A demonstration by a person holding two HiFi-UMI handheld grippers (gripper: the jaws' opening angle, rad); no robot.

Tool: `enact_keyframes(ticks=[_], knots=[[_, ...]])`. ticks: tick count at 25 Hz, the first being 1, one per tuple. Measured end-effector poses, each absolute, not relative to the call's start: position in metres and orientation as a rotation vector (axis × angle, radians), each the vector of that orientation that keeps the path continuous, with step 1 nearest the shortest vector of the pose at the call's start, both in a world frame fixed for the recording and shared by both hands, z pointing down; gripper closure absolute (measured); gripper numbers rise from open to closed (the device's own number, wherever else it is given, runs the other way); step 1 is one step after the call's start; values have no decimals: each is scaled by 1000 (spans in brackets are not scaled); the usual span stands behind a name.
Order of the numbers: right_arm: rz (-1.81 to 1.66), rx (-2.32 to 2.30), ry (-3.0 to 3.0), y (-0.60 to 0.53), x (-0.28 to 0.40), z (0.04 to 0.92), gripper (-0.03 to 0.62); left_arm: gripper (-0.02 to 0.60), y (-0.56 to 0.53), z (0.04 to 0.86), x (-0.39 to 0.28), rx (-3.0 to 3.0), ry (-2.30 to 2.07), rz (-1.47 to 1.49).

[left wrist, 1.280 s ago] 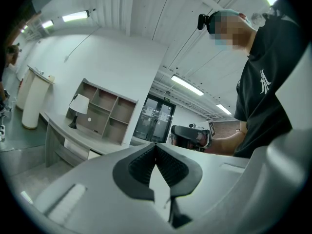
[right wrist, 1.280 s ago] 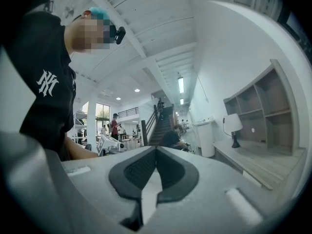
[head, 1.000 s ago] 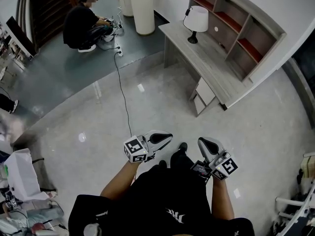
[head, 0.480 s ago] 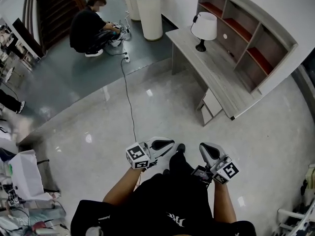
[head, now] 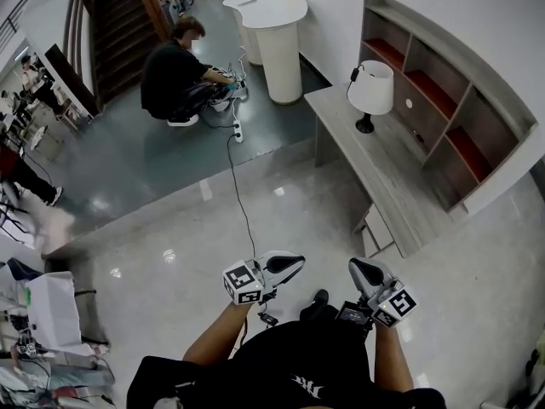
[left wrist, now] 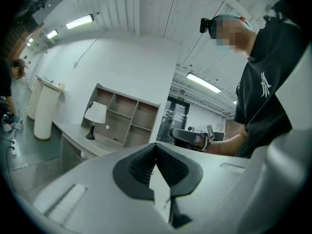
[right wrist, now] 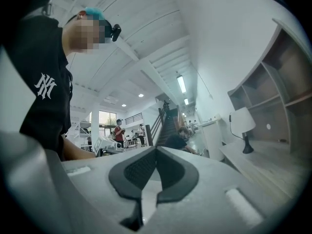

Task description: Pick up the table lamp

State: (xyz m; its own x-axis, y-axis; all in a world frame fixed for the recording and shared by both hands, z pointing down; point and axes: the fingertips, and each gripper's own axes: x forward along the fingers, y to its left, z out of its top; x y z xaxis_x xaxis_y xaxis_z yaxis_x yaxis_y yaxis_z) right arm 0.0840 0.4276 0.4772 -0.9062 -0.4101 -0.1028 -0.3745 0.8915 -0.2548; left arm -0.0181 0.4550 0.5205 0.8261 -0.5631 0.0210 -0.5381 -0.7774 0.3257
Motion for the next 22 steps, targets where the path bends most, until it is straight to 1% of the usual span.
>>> enact_keyframes(ticks=[6, 11, 22], knots=[[-315, -517, 2903, 359, 82, 462, 592, 583, 388, 504, -17, 2702, -883, -88], [-326, -478, 2900, 317, 77, 450, 592, 581, 345, 485, -30, 2707, -941, -99], [-389, -451, 2922, 250, 75, 477, 592, 581, 281, 497, -34, 2648, -972, -156]])
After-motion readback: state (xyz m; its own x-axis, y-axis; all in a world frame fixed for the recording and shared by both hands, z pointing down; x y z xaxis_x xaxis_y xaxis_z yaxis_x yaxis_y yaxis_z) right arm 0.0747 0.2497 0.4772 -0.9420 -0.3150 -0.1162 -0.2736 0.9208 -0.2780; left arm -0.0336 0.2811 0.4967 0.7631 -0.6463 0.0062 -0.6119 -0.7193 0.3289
